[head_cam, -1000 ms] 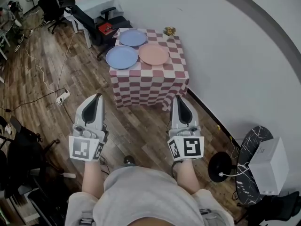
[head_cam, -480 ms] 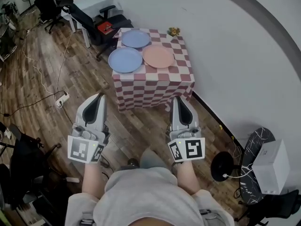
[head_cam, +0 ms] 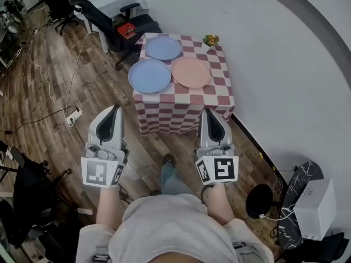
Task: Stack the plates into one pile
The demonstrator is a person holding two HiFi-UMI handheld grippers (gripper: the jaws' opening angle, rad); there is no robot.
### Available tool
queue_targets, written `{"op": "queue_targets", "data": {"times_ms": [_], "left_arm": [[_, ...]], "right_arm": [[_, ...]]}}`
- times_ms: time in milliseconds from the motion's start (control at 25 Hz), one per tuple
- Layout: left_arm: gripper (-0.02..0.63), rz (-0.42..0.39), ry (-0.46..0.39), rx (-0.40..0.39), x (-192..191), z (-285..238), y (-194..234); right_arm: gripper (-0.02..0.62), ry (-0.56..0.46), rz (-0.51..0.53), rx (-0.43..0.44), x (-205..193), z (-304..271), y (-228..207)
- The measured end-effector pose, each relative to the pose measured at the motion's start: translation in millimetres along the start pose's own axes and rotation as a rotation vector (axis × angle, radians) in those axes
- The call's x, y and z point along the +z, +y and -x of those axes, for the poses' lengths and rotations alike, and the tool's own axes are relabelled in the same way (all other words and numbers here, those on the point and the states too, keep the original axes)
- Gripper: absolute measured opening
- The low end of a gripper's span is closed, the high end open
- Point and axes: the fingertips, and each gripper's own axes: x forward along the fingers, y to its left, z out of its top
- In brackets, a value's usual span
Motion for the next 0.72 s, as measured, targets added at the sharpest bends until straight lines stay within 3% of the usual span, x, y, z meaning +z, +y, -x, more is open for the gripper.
{"op": "queue_targets", "data": {"times_ms": [320,720], "left_arm": [[0.005,-0.036,-0.010,0.033,-11.9,-77.1,26.8],[0.005,-0.021,-0.046,0.100,-28.1,-147.9,49.0]], "right_arm": [[0.002,-0.016,0.001,0.055,-3.3,-86.3,-33.8],[0.002,-0.035,0.011,0.136,-12.1,-160.4,-66.8]]}}
